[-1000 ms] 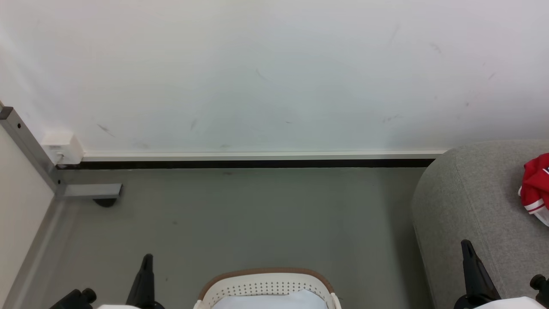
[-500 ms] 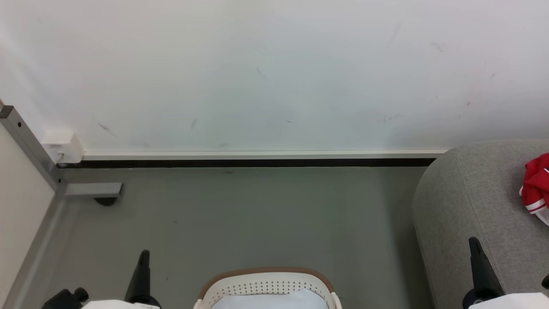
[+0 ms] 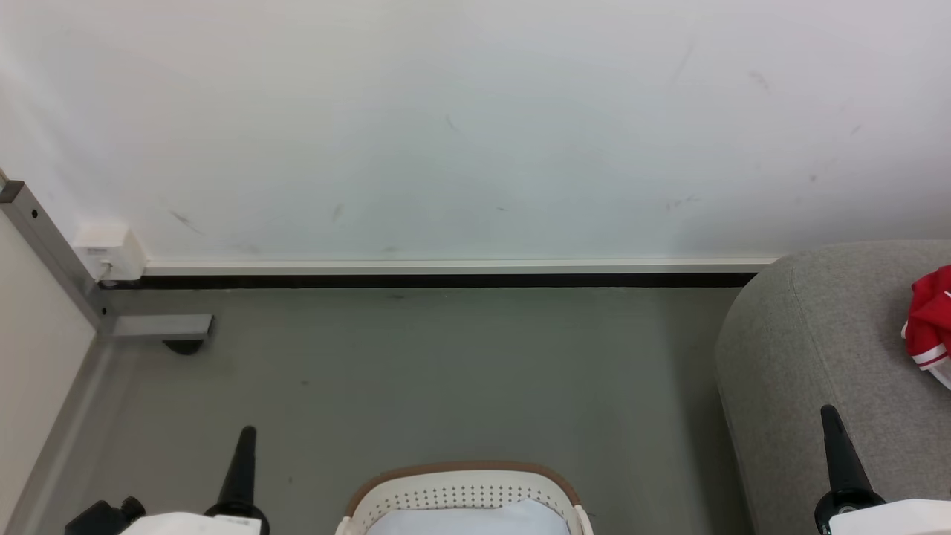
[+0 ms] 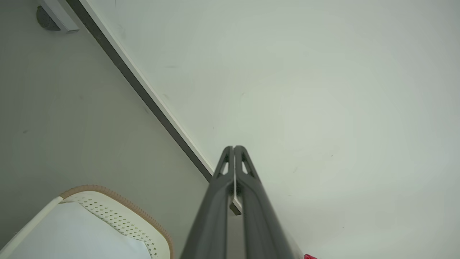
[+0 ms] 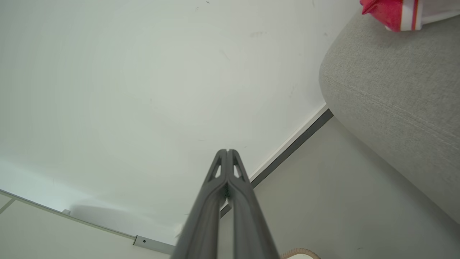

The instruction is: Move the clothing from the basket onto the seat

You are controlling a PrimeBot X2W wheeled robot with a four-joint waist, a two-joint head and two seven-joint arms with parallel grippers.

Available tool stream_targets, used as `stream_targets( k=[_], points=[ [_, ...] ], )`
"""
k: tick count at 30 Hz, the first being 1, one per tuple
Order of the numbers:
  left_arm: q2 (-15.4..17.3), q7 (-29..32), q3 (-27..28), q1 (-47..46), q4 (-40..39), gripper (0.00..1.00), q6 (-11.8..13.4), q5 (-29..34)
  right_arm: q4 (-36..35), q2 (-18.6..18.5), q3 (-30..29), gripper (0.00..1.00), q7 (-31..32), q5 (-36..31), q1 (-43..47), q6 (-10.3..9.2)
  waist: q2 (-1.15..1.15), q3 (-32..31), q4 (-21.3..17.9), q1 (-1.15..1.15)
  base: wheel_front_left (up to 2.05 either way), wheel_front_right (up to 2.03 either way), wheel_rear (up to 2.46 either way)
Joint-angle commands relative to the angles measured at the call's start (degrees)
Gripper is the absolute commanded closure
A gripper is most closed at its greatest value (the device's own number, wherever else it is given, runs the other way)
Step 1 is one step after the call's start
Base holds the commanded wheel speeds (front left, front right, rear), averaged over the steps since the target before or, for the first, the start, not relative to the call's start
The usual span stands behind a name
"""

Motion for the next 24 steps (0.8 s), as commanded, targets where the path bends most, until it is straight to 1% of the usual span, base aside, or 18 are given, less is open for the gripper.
stream_targets(
  k=[1, 24],
  points=[
    [0.14, 0.3, 0.38, -1.17, -0.43, 1.0, -0.36, -1.7, -0.3, -0.12, -0.45, 1.0, 0.43, 1.44, -1.1, -0.07, 0.0, 0.01, 0.01, 0.0, 0.0, 0.0, 0.0],
    [-0.07, 3.65, 2.05, -2.18, -0.17, 1.0, -1.1, -13.24, 0.54, 0.33, -2.69, 1.0, 3.27, 12.73, -1.98, -0.09, 0.0, 0.29, 0.19, 0.0, 0.0, 0.0, 0.0]
  ],
)
